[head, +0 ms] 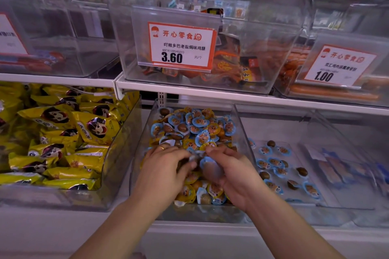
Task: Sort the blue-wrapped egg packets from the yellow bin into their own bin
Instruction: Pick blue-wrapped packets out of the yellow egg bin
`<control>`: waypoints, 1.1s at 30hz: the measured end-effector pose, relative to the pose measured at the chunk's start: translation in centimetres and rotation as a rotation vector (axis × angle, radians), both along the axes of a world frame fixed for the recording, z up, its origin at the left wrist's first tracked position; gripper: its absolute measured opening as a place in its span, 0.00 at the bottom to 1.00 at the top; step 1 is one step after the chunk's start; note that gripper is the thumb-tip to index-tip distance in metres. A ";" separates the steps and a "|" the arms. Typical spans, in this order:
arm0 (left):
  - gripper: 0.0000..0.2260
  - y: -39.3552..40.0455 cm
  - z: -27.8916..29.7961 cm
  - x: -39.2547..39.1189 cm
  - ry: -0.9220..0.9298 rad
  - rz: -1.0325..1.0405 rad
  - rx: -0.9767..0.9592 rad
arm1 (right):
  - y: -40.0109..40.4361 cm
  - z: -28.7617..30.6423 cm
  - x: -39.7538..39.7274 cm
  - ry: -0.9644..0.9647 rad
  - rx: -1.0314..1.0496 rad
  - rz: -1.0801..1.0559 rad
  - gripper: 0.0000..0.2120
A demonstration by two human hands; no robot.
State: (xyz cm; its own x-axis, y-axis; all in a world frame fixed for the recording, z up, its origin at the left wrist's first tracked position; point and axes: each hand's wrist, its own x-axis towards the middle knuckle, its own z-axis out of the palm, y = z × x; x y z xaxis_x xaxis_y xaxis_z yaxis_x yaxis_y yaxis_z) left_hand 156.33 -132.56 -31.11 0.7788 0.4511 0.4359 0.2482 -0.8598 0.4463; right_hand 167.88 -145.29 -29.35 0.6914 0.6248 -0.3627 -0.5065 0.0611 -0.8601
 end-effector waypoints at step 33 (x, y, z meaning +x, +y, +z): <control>0.19 -2.0 -1.1 3.1 0.296 0.007 0.091 | -12.3 -0.1 12.1 -0.616 -0.434 -0.273 0.07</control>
State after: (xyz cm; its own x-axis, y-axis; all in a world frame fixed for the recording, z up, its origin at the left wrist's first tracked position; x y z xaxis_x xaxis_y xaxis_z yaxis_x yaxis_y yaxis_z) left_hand 159.43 -134.52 -32.18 0.8749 0.4266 0.2292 0.3621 -0.8906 0.2754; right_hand 179.99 -157.55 -29.48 0.9547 0.2953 -0.0374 0.0521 -0.2896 -0.9557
